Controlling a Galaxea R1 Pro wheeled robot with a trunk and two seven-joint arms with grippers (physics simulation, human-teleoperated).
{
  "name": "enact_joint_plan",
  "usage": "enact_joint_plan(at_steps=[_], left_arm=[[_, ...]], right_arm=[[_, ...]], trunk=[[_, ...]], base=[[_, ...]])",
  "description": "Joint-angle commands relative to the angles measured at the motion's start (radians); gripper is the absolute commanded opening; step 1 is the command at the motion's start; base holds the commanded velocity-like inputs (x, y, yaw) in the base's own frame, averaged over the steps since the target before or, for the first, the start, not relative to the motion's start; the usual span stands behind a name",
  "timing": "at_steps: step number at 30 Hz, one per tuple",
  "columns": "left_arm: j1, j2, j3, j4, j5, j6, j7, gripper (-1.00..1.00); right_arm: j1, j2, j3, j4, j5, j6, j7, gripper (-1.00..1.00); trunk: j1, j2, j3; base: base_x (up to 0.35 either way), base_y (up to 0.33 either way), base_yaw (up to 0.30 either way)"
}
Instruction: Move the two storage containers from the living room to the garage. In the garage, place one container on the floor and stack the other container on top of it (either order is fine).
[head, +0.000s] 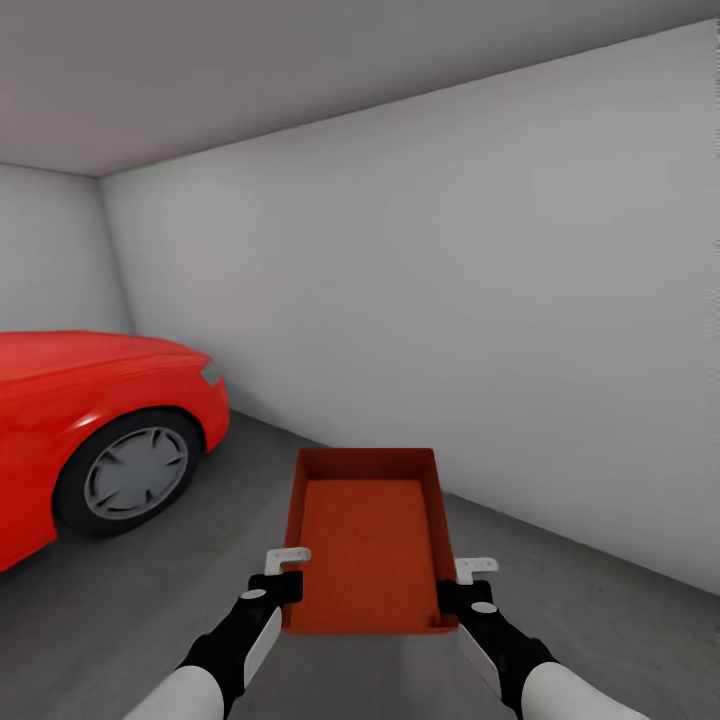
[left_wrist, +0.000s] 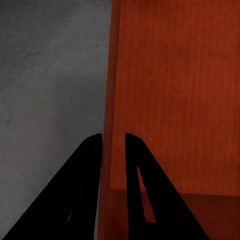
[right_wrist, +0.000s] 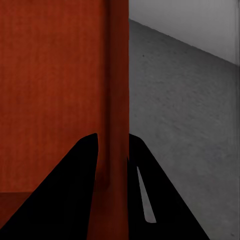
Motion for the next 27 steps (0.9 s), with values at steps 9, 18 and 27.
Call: enact_joint_plan(at_steps=[9,18,27], left_arm=[[0.001,0.006,0.026,-0.003,-0.010,0.008,0.072,-1.00],[0.001,0.006,0.026,-0.003,-0.010,0.008,0.072,-1.00],[0.001,0.006,0.026,-0.003,-0.010,0.007,0.072,-1.00]], right_arm=[[-0.001,0.000,-0.012,-0.004,-0.014,0.001,0.001,-1.00],[-0.001,0.000,-0.012,-0.004,-0.014,0.001,0.001,-1.00],[-0.001,0.000,-0.012,-0.004,-0.014,0.001,0.001,-1.00]], trunk=[[0.001,-0.001,0.000],[0.001,-0.001,0.000],[0.001,-0.001,0.000]], base=[[0.323,0.151,-0.245],[0.323,0.151,-0.246],[0.323,0.151,-0.246]])
